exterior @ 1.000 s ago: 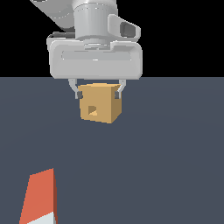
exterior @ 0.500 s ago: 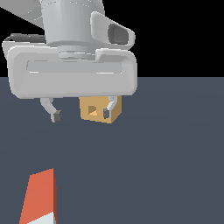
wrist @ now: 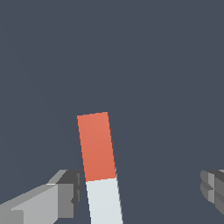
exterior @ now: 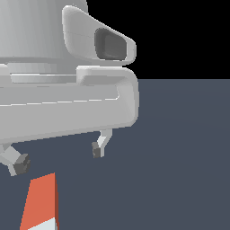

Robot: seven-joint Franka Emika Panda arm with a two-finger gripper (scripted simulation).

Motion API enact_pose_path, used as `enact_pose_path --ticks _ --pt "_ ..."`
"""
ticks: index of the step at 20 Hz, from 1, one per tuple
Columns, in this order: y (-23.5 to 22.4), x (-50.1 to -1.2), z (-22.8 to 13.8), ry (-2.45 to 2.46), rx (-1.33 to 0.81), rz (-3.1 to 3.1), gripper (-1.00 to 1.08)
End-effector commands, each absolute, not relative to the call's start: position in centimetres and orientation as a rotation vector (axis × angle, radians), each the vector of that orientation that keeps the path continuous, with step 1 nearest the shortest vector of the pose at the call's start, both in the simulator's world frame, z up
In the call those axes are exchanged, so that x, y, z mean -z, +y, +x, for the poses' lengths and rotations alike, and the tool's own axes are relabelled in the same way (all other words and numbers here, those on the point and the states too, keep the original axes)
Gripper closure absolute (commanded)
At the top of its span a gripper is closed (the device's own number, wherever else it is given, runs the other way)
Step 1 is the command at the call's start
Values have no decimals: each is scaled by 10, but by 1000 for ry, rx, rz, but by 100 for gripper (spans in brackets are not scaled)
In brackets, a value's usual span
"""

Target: Insert the peg into the horizontal hole in a box.

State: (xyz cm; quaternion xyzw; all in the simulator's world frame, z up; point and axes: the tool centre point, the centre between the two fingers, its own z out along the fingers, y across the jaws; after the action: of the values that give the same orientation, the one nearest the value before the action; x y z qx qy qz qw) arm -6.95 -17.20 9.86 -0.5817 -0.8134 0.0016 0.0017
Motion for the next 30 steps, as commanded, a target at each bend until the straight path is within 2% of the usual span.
enact_pose_path --ticks 1,14,23,30 --pt "-191 -92 -71 -2581 -4 -1787 -92" --pt "-253 -70 -70 -2665 0 -1664 -92" --pt "-258 -65 -69 -2669 0 -1657 -92" --pt "-257 -36 -69 -2671 0 -1654 -92"
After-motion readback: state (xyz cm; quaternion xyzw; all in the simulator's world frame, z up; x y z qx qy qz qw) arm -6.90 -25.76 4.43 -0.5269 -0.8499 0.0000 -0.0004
